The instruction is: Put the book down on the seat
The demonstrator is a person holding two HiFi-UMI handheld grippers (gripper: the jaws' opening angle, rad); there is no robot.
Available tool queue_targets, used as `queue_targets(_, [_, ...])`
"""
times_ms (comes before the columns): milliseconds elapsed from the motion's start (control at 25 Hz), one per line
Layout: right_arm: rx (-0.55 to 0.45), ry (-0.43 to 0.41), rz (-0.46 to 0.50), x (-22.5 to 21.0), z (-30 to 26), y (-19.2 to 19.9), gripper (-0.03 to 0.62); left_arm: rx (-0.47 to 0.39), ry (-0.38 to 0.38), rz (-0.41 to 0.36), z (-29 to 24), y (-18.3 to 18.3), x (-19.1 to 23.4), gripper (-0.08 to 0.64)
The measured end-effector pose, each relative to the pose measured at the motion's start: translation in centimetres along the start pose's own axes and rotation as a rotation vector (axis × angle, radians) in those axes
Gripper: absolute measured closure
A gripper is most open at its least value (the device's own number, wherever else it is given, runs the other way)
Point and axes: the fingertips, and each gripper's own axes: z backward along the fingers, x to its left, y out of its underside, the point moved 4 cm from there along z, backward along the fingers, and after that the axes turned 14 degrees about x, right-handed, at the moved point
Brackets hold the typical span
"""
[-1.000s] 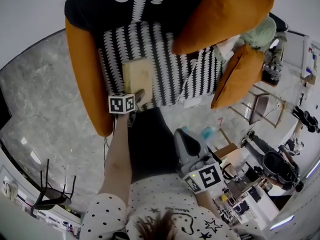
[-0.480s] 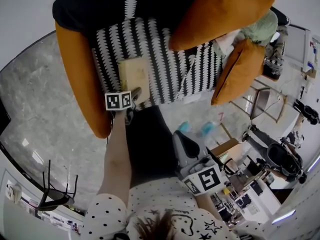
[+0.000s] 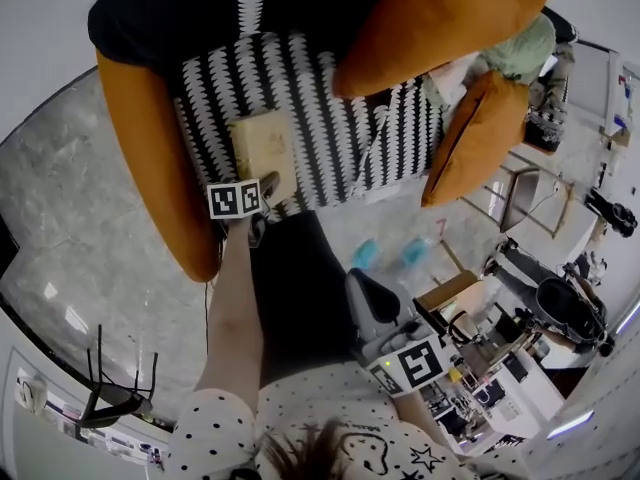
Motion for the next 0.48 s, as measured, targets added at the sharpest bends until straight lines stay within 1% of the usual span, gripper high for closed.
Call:
queue_targets(120, [0.006,0.005,0.002,0.2,-0.1,0.2,0.594,0.022,-0.027,-0.024,-0.2,0.4,0.6,0.328])
queue_targets(240, [0.017,0.001,0.006,0.2,-0.4,0.7,0.594,0.004,-0.059,-0.028,-0.6,0.6,1.6,0.306])
queue_targets(360, [0.031,-0.006,0.008,0.1,-1.0,1.2,0.594,-0.029,-0.109,-0.030,-0.6,0.5,2.7,0.243])
queue_targets(480, [0.045,-0.008,0.002,-0.7,-0.8,1.0,0.594,-0.071,-0.181,-0.060,0.1,-0.1,2.6,0.192])
